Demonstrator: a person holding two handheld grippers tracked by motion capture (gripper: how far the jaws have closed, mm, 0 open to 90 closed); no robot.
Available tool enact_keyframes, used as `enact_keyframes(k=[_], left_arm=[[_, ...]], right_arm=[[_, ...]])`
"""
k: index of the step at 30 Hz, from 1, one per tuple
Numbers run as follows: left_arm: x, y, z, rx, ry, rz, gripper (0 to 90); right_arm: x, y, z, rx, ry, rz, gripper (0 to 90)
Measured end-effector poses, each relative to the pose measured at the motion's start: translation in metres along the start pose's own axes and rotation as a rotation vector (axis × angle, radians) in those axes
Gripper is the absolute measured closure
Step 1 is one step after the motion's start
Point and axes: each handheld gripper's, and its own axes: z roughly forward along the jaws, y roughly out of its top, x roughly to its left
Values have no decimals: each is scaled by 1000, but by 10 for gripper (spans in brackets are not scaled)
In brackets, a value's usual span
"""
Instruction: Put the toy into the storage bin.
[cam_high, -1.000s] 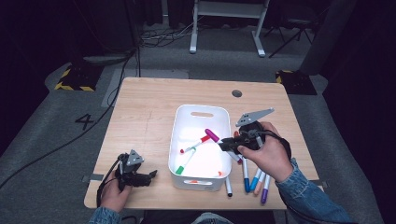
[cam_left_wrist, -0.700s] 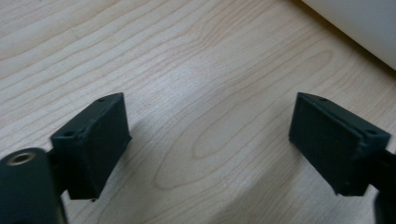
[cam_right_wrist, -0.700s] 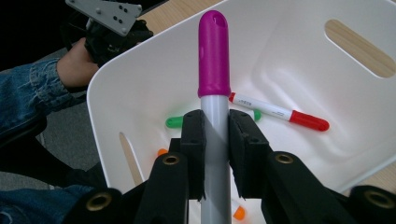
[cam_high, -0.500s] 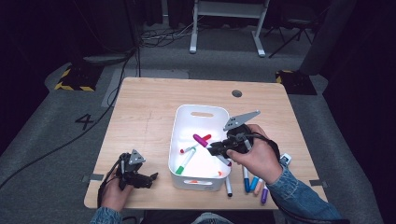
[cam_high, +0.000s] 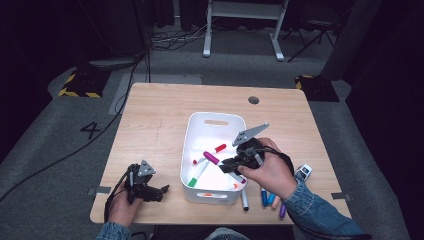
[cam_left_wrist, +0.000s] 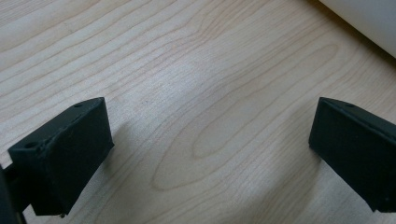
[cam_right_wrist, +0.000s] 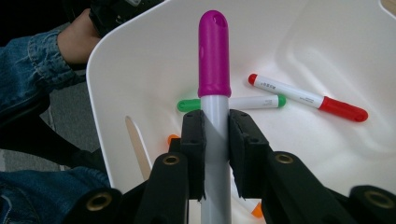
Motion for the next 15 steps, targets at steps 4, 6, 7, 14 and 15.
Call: enact_keyframes(k=[4, 6, 7, 14, 15], left_arm=[[0, 0, 0, 1, 3, 3, 0], [0, 0, 0, 0, 2, 0, 0], [0, 0, 0, 2, 3, 0, 0], [0, 0, 0, 1, 2, 0, 0], [0, 0, 0, 2, 3, 1, 0]], right_arm=[[1, -2, 7, 33, -3, -3, 770], [1, -3, 11, 46, -3, -11, 770], [1, -4, 12, 56, -4, -11, 770], [3, -6, 25, 86, -6, -56, 769], [3, -6, 27, 86, -5, -69, 770]])
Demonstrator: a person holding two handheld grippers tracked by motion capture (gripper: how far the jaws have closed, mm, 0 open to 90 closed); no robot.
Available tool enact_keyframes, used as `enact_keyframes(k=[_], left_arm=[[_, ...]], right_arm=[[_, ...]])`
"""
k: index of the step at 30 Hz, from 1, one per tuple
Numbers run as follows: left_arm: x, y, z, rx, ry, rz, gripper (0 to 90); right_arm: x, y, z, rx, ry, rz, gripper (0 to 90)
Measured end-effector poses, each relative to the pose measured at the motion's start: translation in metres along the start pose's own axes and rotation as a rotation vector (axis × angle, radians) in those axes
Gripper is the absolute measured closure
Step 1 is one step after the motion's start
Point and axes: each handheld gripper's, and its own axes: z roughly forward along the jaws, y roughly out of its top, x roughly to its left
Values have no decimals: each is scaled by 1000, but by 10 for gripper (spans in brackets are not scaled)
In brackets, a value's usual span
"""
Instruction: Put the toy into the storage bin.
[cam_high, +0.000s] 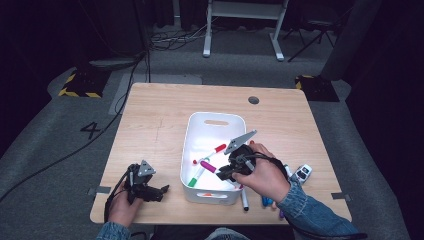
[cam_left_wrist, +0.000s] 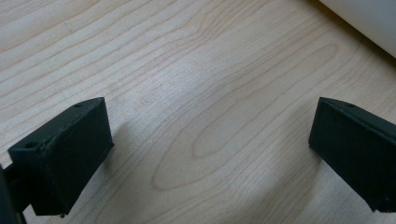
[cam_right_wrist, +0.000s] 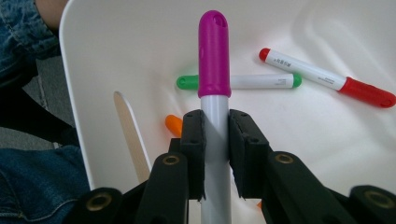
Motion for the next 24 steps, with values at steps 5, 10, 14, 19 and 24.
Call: enact_keyframes(k=[5, 10, 14, 19, 24], left_arm=[[0, 0, 0, -1, 0, 3, 0], [0, 0, 0, 0, 0, 0, 0], [0, 0, 0, 0, 1, 0, 0], [0, 0, 0, 1, 1, 0, 0], [0, 0, 0, 0, 0, 0, 0]], right_arm=[[4, 2, 5, 22, 1, -23, 768], [8, 1, 5, -9, 4, -2, 598], [5, 1, -8, -84, -4, 29, 584], [0, -1, -24, -134, -24, 59, 598], [-8, -8, -38, -155, -55, 72, 613]])
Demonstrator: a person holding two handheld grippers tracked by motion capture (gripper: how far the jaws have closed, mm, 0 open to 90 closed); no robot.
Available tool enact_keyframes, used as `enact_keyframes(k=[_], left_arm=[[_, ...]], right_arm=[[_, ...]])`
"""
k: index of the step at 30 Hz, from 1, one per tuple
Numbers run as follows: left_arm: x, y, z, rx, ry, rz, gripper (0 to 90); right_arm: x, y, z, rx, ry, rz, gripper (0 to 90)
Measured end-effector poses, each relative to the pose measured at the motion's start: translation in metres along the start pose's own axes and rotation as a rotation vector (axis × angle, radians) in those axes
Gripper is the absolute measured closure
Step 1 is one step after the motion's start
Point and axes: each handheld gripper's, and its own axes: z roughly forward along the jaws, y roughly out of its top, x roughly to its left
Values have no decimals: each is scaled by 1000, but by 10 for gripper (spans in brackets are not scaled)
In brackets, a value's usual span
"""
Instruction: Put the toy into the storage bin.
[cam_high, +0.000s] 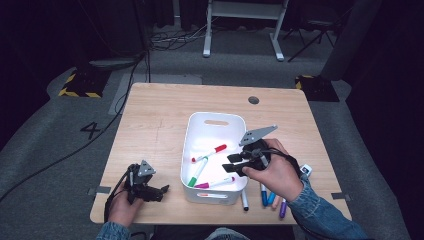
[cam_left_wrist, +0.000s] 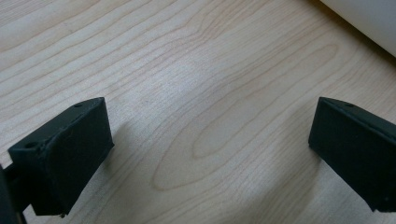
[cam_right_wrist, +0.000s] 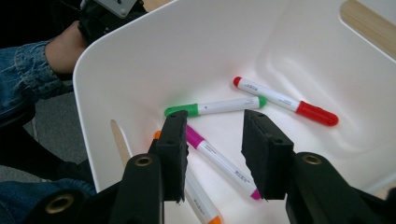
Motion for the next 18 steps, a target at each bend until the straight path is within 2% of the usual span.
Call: enact_keyframes(k=[4, 5, 6, 7, 10, 13, 18], left_arm=[[0, 0, 0, 0, -1, 0, 0], [0, 0, 0, 0, -1, 0, 0], [0, 0, 0, 0, -1, 0, 0], [0, 0, 0, -1, -1, 0, 0], [0, 0, 0, 1, 0, 0, 0], [0, 0, 0, 0, -1, 0, 0], [0, 0, 0, 1, 2, 1, 0]], right_arm=[[-9, -6, -10, -4, -18, 38, 640], [-10, -8, -13, -8, -19, 63, 644], [-14, -10, -16, -14, -29, 56, 650], [-16, -11, -19, -21, -33, 71, 654], [-25, -17, -29, -42, -59, 95, 659], [-35, -24, -35, -36, -96, 122, 658], [-56, -37, -31, -7, -129, 183, 659]])
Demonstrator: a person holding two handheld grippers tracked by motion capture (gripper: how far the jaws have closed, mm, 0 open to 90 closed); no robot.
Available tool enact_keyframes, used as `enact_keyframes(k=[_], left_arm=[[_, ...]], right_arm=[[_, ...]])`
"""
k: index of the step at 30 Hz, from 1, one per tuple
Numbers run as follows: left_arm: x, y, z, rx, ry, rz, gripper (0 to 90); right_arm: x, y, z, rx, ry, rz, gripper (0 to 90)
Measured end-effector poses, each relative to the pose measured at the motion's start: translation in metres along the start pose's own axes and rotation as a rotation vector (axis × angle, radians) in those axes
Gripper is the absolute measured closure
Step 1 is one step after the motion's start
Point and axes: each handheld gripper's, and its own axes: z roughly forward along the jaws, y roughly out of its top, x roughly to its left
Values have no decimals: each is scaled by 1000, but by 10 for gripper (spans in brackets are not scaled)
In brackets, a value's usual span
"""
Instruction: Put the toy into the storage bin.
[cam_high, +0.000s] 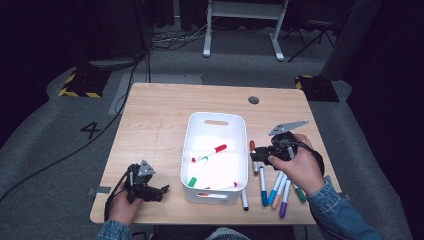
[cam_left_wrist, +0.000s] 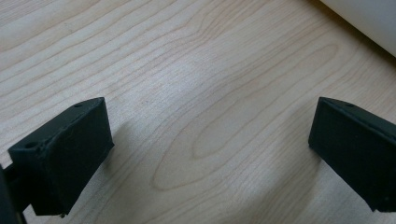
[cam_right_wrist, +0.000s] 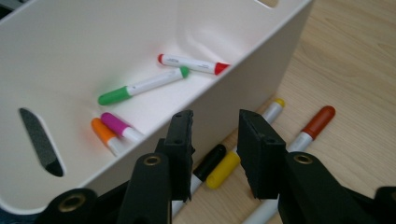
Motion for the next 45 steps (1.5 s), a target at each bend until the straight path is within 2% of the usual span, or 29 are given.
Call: enact_keyframes(k=[8, 16, 24, 31, 45], left_arm=[[0, 0, 0, 0, 0, 0, 0], [0, 0, 0, 0, -1, 0, 0], [0, 0, 0, 0, 0, 0, 0], [0, 0, 0, 0, -1, 0, 0], [0, 0, 0, 0, -1, 0, 0]], right_arm=[[-39, -7, 25, 50, -69, 74, 660], [-64, -13, 55, 116, -99, 113, 659], [-75, -19, 83, 196, -118, 141, 666], [-83, -24, 98, 202, -126, 156, 679], [-80, -29, 114, 216, -146, 177, 707]])
